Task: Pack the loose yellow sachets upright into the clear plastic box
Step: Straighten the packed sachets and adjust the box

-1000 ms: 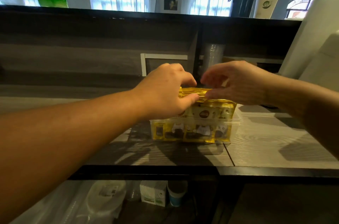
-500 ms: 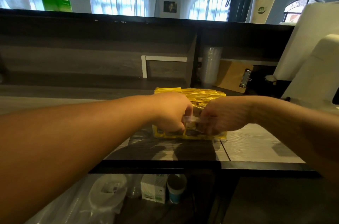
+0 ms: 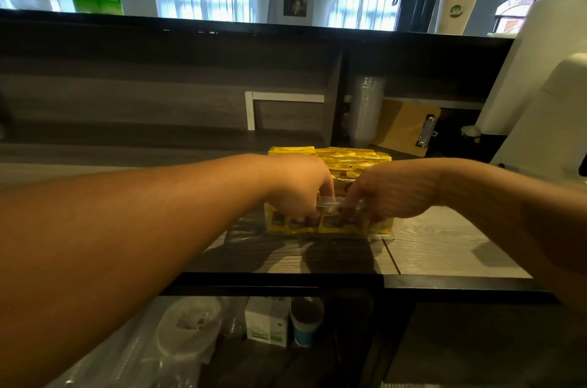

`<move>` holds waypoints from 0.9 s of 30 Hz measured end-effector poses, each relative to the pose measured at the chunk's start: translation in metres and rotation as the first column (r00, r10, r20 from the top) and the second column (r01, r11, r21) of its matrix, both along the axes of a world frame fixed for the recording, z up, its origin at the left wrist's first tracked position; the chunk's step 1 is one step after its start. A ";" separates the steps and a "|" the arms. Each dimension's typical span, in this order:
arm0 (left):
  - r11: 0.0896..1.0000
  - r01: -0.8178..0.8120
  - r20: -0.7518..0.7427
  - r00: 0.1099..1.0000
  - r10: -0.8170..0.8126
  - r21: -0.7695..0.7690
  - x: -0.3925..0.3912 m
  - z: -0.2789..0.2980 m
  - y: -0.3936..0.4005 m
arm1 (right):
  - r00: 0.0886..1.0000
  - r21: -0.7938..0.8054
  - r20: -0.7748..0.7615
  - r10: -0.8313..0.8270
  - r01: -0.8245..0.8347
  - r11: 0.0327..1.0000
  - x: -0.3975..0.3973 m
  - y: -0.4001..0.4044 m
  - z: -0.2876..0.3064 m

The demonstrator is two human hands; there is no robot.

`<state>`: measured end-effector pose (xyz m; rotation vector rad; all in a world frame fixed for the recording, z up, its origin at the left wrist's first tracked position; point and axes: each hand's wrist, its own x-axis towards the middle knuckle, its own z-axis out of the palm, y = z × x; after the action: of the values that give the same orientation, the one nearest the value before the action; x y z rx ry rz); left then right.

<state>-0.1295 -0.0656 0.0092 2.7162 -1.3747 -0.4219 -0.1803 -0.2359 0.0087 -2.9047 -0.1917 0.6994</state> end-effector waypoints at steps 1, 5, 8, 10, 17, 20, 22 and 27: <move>1.000 0.006 0.036 0.999 -0.005 -0.025 -0.001 -0.001 0.003 | 0.999 -0.034 0.042 0.020 -0.019 0.999 -0.001 0.000 0.001; 0.981 0.004 0.086 0.996 0.012 -0.195 -0.007 -0.003 0.017 | 0.980 -0.107 0.196 0.028 -0.007 0.994 -0.015 0.000 0.007; 0.934 0.006 0.147 0.988 0.050 -0.356 -0.017 -0.008 0.028 | 0.901 -0.105 0.433 -0.030 0.084 0.991 -0.031 0.000 0.008; 0.891 0.038 0.263 0.960 0.092 -0.452 -0.023 -0.018 0.037 | 0.772 -0.019 0.627 -0.106 0.151 0.988 -0.043 -0.003 -0.001; 0.708 -0.299 -0.065 0.939 0.337 -0.640 -0.032 -0.078 0.059 | 0.541 0.566 0.548 -0.638 0.322 0.759 -0.069 -0.002 -0.070; 0.687 -0.340 -0.121 0.930 0.348 -0.643 -0.037 -0.101 0.059 | 0.519 0.617 0.561 -0.645 0.258 0.743 -0.072 0.015 -0.094; 0.619 -0.393 -0.171 0.906 0.387 -0.680 -0.034 -0.104 0.059 | 0.513 0.587 0.600 -0.614 0.240 0.774 -0.070 0.018 -0.097; 0.240 -0.514 -0.387 0.819 0.424 -0.824 -0.028 -0.101 0.065 | 0.702 0.615 0.362 -0.613 0.314 0.723 -0.063 0.008 -0.087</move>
<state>-0.1576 -0.0005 -0.0920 1.8920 -0.3779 0.2513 -0.2429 -0.2281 -0.0786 -2.3641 0.2956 -0.2680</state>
